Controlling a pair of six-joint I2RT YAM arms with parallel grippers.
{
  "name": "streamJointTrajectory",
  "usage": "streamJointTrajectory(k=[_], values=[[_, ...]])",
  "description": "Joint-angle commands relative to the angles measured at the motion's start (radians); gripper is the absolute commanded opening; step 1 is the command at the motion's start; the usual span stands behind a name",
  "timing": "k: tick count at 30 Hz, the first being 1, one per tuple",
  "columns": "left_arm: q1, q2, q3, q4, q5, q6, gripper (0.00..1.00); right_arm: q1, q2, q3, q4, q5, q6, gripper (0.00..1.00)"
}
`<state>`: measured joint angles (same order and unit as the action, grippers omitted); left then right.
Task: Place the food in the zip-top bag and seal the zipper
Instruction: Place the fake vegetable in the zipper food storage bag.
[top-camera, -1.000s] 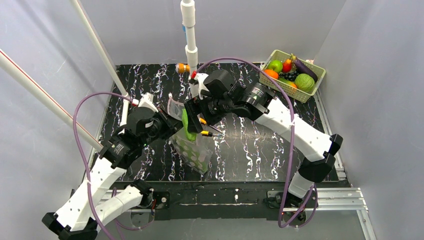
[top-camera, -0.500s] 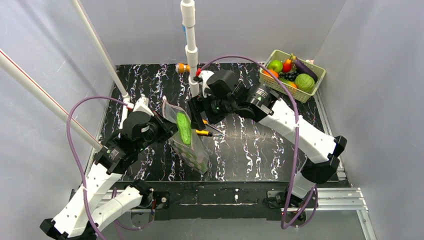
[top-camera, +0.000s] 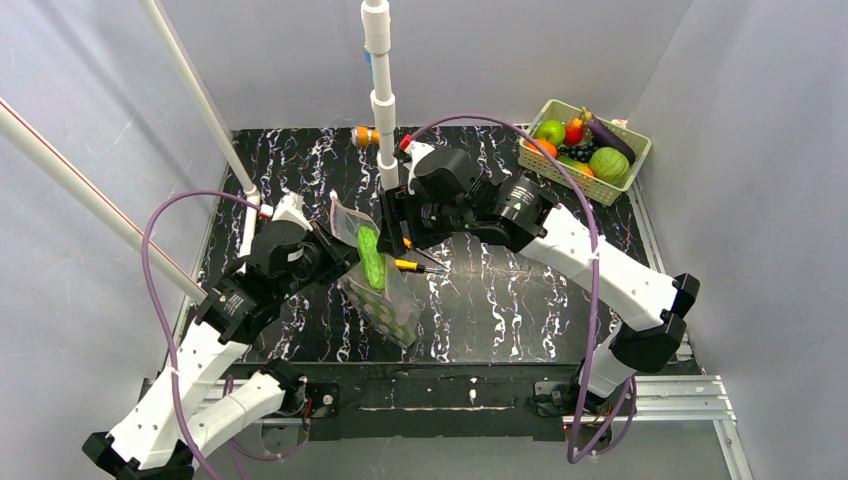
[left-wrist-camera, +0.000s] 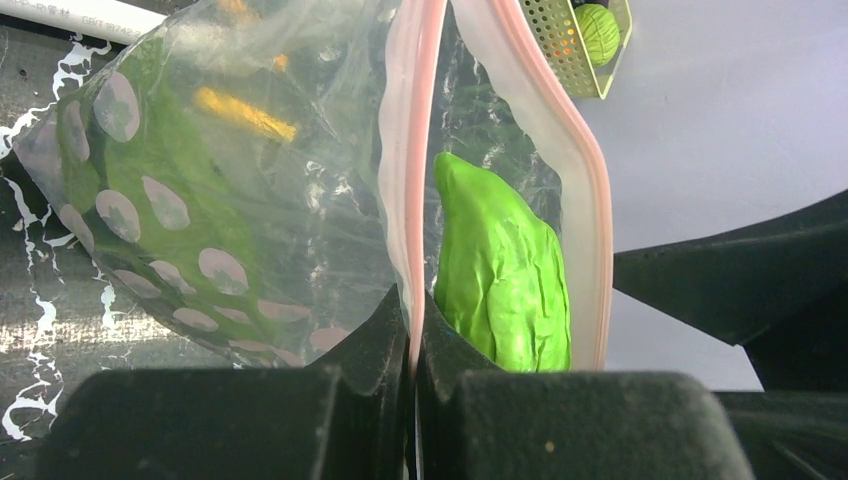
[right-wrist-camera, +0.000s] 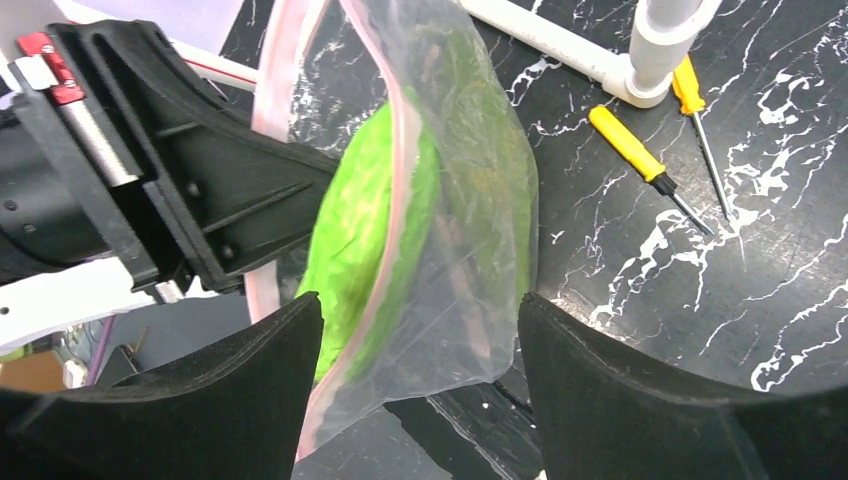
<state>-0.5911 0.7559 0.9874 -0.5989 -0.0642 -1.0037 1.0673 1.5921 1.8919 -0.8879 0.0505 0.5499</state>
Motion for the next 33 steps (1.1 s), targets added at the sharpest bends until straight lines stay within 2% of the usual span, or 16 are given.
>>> streamJointTrajectory(k=[1,6,12,14,15,19,24,33], values=[[0.001,-0.005,0.013,0.006,0.01,0.005,0.0,0.017,-0.048,-0.026,0.097,0.027,0.034,0.76],[0.001,-0.006,0.025,0.007,0.011,0.0,0.0,0.023,-0.027,-0.061,0.125,-0.006,0.049,0.6],[0.001,0.006,0.034,-0.004,0.018,0.012,0.0,0.025,-0.032,-0.068,0.154,-0.01,0.038,0.22],[0.0,0.005,0.042,-0.025,0.003,0.022,0.0,0.026,-0.034,-0.06,0.156,-0.014,0.019,0.04],[0.0,0.006,0.051,-0.039,-0.006,0.03,0.0,0.025,-0.035,-0.056,0.156,-0.013,0.007,0.01],[0.0,0.023,0.129,-0.145,-0.053,0.074,0.0,0.025,-0.051,-0.03,0.166,0.027,-0.053,0.01],[0.001,0.028,0.251,-0.206,-0.03,0.104,0.0,0.027,-0.059,0.013,0.196,-0.027,-0.104,0.01],[0.0,0.01,0.094,-0.098,0.002,0.046,0.0,0.027,-0.06,-0.087,0.268,-0.073,-0.107,0.01]])
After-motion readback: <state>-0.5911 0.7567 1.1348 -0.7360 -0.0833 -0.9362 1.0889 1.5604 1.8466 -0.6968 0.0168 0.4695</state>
